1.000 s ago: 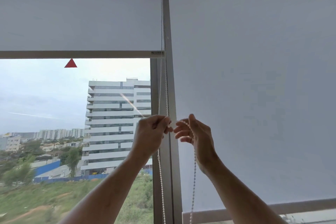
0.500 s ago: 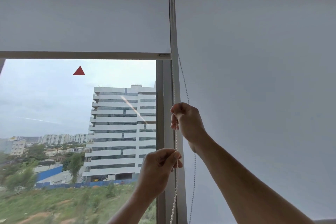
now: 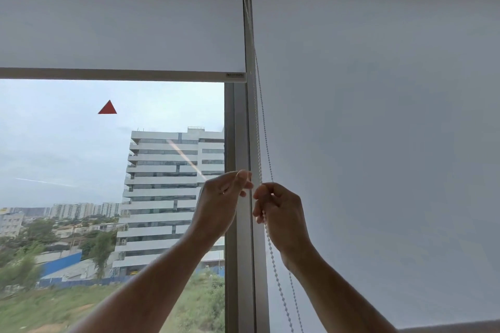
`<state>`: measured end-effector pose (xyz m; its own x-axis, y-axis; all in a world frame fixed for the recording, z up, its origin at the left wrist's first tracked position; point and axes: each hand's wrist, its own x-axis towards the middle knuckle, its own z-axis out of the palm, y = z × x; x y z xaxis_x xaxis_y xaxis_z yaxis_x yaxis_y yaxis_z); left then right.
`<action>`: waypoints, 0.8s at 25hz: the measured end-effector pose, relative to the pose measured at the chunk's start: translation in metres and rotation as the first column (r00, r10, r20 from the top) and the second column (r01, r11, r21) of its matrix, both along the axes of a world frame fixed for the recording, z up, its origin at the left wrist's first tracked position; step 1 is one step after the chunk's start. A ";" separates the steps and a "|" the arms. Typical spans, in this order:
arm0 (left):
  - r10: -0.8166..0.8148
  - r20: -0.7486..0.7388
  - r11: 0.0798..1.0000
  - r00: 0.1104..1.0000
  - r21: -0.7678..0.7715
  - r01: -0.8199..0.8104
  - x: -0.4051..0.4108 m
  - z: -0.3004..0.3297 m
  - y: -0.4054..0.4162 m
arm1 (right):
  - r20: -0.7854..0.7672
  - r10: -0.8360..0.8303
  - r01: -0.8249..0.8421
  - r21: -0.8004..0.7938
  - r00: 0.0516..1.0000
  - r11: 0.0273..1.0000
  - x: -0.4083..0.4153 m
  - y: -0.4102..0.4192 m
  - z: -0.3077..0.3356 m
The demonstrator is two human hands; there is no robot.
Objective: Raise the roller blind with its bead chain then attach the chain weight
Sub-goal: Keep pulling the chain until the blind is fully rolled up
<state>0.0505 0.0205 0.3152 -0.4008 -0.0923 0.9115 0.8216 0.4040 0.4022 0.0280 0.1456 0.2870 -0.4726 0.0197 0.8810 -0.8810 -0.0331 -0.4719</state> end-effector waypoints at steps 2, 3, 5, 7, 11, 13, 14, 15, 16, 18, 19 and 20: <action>0.041 -0.014 0.999 0.999 -0.018 -0.042 0.003 0.021 0.009 | -0.001 -0.027 0.027 0.022 1.000 0.999 0.004 0.000 -0.005; 0.034 -0.012 0.999 0.999 -0.012 -0.034 0.004 0.028 0.014 | 0.000 -0.040 0.040 0.029 0.999 0.999 0.005 -0.001 -0.009; 0.021 -0.023 1.000 1.000 0.001 -0.021 0.006 0.037 0.019 | 0.003 -0.042 0.042 0.039 0.999 0.998 0.006 -0.001 -0.016; 0.045 -0.043 0.999 0.998 -0.008 -0.045 0.006 0.037 0.020 | 0.000 -0.005 0.005 0.082 1.000 0.997 0.006 0.004 -0.022; 0.078 -0.059 0.995 0.995 -0.062 -0.082 0.008 0.027 0.013 | 0.036 0.122 -0.127 0.242 0.992 0.962 0.004 0.026 -0.019; 0.096 -0.078 0.992 0.992 -0.073 -0.102 0.011 0.026 0.012 | 0.072 0.178 -0.190 0.251 0.981 0.949 0.002 0.036 -0.013; 0.096 -0.082 0.993 0.992 -0.068 -0.101 0.012 0.025 0.013 | 0.087 0.196 -0.211 0.213 0.977 0.954 0.000 0.039 -0.010; 0.100 -0.086 0.993 0.991 -0.062 -0.105 0.014 0.023 0.013 | 0.096 0.202 -0.215 0.154 0.975 0.964 -0.001 0.040 -0.005; 0.112 -0.094 0.991 0.989 -0.066 -0.118 0.015 0.020 0.014 | 0.100 0.186 -0.195 0.092 0.977 0.976 -0.001 0.040 0.001; 0.133 -0.109 0.984 0.985 -0.107 -0.145 0.016 0.012 0.014 | 0.086 0.115 -0.117 0.024 0.990 0.993 0.000 0.035 0.018; 0.132 -0.106 0.981 0.986 -0.127 -0.145 0.015 0.006 0.015 | 0.071 0.080 -0.082 0.023 0.994 0.996 0.002 0.033 0.028; 0.120 -0.090 0.982 0.989 -0.137 -0.131 0.014 -0.001 0.014 | 0.056 0.055 -0.057 0.036 0.997 0.998 0.005 0.029 0.038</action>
<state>0.0646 0.0346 0.3141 -0.3181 -0.0043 0.9481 0.7883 0.5543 0.2670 0.0326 0.1748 0.3249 -0.5200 -0.0404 0.8532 -0.8509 -0.0630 -0.5216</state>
